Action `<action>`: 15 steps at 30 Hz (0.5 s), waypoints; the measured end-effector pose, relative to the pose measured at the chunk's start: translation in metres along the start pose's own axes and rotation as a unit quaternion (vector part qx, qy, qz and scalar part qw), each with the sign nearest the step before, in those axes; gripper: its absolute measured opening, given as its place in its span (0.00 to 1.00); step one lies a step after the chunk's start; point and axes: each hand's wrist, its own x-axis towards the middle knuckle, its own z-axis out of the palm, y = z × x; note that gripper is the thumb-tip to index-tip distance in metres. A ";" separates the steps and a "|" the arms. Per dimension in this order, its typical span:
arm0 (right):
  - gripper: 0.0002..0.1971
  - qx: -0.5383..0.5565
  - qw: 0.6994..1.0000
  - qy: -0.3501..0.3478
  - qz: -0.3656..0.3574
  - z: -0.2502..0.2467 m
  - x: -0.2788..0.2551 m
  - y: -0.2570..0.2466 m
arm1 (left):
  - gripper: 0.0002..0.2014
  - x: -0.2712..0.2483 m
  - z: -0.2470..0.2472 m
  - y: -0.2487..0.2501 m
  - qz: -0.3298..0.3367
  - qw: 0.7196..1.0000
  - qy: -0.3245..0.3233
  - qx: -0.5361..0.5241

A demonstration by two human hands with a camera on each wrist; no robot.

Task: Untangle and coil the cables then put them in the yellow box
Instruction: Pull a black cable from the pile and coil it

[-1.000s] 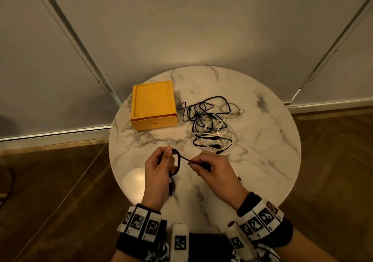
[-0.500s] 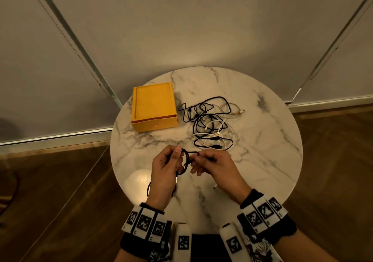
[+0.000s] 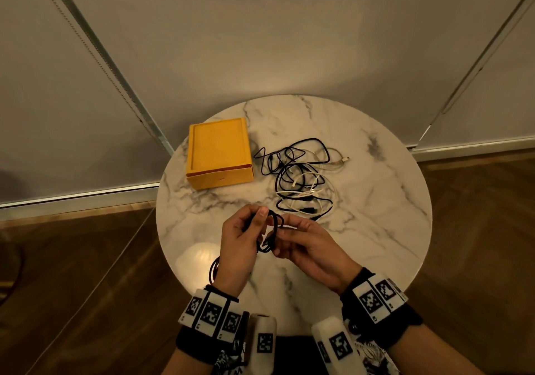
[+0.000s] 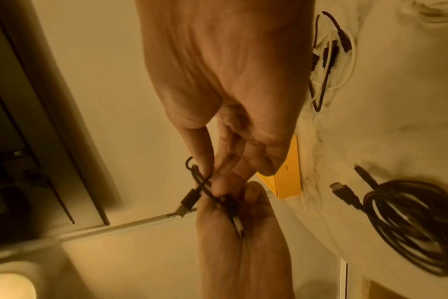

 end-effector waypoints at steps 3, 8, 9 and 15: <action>0.08 -0.046 0.999 -0.007 -0.021 0.003 -0.001 -0.005 | 0.14 0.002 0.003 -0.003 0.010 1.000 0.013 -0.003; 0.11 -0.154 0.988 -0.008 -0.001 0.007 -0.005 -0.007 | 0.12 0.003 0.009 -0.003 0.032 0.998 0.018 0.050; 0.09 -0.184 0.983 -0.001 -0.003 0.008 -0.005 -0.005 | 0.11 0.002 0.011 -0.003 0.040 0.997 0.008 0.062; 0.11 -0.199 0.968 0.138 -0.073 0.002 -0.005 0.008 | 0.09 0.009 0.012 -0.015 0.033 0.996 -0.029 0.084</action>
